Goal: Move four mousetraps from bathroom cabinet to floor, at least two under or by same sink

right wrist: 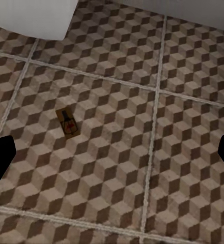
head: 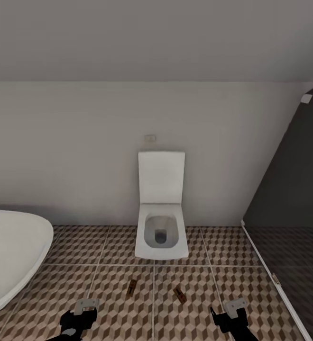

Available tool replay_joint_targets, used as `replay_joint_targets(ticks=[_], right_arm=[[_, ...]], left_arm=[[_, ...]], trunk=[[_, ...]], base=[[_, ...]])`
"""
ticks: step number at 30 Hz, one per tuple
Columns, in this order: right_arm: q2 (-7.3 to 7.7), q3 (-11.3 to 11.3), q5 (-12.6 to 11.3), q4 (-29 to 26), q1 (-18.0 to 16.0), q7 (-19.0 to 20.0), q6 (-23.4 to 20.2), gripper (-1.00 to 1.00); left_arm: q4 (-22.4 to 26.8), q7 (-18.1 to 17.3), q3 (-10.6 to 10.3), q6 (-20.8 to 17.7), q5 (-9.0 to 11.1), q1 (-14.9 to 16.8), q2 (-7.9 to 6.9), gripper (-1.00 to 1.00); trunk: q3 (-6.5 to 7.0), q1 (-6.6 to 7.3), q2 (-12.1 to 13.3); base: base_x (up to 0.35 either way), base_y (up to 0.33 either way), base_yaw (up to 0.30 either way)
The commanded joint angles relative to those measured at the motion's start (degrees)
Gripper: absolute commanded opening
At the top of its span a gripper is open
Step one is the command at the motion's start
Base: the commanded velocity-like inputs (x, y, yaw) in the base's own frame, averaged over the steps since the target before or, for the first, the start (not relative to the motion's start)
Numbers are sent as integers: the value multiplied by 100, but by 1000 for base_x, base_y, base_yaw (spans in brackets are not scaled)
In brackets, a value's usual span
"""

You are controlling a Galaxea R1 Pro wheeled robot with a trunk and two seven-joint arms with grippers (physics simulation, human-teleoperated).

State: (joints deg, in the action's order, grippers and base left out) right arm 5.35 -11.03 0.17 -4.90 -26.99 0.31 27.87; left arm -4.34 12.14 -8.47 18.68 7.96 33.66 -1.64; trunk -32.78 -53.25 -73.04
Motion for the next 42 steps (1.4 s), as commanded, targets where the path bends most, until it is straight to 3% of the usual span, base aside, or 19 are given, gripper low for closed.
replay_joint_targets(ticks=[1, 42], right_arm=[[2, -13, 2, 4, -3, 4, 17, 100], [2, -13, 9, 6, -4, -4, 13, 100]], left_arm=[[-23, -1, -50, 39, 58, 9, 2, 100], [-23, -1, -50, 39, 56, 8, 6, 100]], trunk=[[13, 23, 38], [749, 923, 1683]], base=[[0, 0, 0], [0, 0, 0]])
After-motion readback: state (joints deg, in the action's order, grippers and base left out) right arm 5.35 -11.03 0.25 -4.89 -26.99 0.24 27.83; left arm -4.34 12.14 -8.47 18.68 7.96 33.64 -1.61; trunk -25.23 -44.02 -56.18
